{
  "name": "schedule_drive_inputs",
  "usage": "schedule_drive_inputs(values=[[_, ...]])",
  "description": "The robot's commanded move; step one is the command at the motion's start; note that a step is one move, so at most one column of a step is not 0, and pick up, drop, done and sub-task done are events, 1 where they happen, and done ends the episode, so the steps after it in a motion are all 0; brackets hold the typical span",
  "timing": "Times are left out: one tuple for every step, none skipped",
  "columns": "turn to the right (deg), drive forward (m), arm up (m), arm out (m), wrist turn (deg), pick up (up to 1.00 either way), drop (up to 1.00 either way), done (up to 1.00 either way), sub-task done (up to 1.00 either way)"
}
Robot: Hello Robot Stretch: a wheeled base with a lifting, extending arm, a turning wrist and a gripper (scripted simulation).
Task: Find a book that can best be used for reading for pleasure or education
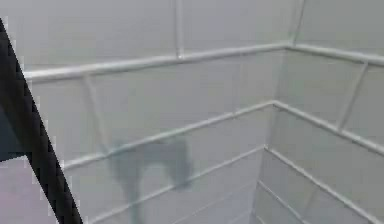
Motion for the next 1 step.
schedule_drive_inputs(values=[[-45.0,0.0,0.0,0.0,0.0,0.0,0.0,0.0,0.0]])
